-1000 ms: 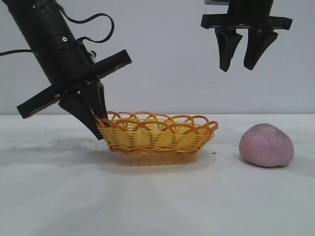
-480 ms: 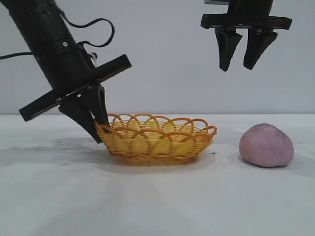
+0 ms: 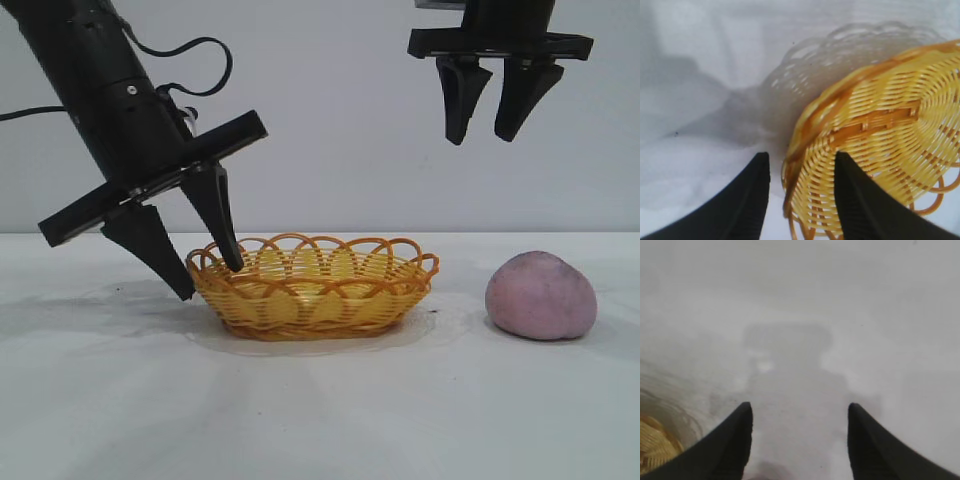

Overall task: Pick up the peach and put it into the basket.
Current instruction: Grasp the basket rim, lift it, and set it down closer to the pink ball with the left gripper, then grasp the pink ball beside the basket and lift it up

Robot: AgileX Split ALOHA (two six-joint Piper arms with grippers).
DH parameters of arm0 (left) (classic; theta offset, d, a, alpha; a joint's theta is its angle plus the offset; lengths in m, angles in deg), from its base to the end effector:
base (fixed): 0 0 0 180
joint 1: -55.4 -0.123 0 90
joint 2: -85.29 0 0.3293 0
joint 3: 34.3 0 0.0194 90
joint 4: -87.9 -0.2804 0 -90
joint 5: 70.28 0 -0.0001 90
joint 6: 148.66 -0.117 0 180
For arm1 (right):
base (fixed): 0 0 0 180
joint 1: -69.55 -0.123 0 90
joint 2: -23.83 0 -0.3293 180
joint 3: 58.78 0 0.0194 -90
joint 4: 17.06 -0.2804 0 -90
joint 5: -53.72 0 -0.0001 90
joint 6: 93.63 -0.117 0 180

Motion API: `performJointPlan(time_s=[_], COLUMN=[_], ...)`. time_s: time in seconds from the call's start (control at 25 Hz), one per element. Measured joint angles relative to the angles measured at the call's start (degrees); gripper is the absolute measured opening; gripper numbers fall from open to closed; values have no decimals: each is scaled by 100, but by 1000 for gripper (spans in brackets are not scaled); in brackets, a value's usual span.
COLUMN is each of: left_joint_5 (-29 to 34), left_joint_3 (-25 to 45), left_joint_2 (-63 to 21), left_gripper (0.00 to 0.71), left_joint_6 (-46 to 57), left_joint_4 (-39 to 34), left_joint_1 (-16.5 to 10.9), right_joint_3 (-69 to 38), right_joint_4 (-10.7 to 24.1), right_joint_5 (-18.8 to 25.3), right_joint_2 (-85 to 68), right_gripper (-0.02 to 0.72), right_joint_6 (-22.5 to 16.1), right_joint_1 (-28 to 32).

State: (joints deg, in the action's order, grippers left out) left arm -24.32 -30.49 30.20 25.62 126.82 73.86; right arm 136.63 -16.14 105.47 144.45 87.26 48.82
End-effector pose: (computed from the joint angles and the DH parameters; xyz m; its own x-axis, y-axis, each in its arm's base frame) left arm 0.4023 -0.1901 0.1309 -0.9989 -0.0429 -0.0213 -0.0270 0.8710 -0.4905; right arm 0.4580 0.1717 0.2438 -0.8515 -0.3495 -0.3910 -0.3711 0.9283 -0.0216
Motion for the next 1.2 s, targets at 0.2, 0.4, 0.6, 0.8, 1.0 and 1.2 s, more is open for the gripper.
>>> performJointPlan(time_s=[0.2, 0.4, 0.6, 0.8, 1.0, 1.2], left_joint_5=[47, 201, 432, 512, 747, 756], left_joint_3=[0, 0, 0, 0, 0, 0], left_joint_2=[-58, -249, -473, -928, -1129, -1129], left_gripper=[359, 584, 584, 538, 538, 538], left_joint_6=[7, 7, 20, 366, 867, 971], left_joint_4=[-334, -504, -1138, -2331, -3674, -4237], left_joint_1=[0, 0, 0, 0, 0, 0], right_joint_3=[0, 0, 0, 0, 0, 0], right_joint_4=[0, 0, 0, 0, 0, 0], right_joint_5=[0, 0, 0, 46, 69, 102], right_joint_2=[0, 0, 0, 0, 0, 0], right_gripper=[398, 398, 398, 398, 398, 398], right_joint_6=[0, 0, 0, 0, 0, 0], right_joint_1=[0, 0, 0, 0, 0, 0])
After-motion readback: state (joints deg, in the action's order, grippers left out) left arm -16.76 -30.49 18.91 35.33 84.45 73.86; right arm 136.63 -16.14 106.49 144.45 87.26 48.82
